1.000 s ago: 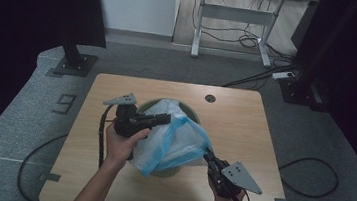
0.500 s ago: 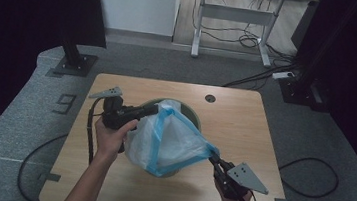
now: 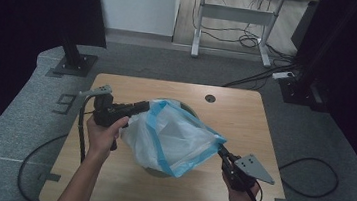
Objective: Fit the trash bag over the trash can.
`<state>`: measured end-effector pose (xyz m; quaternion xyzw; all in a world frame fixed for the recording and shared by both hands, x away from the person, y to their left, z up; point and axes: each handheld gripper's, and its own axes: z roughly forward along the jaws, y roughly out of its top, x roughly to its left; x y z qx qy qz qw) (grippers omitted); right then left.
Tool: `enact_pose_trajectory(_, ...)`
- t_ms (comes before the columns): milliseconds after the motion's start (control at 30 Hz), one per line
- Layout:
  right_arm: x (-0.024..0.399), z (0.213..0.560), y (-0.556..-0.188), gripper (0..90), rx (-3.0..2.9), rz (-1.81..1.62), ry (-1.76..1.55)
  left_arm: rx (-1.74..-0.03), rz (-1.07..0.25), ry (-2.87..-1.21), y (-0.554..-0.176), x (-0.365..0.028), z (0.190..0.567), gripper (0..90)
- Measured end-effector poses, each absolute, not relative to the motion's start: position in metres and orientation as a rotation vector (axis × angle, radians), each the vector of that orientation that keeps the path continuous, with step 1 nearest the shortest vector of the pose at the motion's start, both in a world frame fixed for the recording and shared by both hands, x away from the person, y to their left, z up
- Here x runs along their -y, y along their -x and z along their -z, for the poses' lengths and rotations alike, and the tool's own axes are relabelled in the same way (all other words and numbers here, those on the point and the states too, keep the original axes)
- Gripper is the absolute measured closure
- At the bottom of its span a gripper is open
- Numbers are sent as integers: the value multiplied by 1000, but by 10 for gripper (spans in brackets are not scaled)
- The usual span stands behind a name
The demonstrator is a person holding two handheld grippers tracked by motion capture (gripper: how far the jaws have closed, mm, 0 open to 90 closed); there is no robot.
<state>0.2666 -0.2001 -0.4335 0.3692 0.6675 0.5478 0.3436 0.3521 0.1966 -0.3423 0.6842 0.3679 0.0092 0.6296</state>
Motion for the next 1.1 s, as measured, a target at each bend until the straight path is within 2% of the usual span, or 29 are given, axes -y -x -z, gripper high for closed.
enact_pose_trajectory(333,208,433,-268,892,-1716,-1405,-978,-862,-28,-1637,-347,-205,350,897)
enact_pose_trajectory(600,210,434,-269,892,-1716,-1400,-985,-849,-87,-1739,-343,-199,352,897)
enact_pose_trajectory(1100,222,445,-271,892,-1705,-1356,-1024,-825,-145,-1725,-329,-221,350,897)
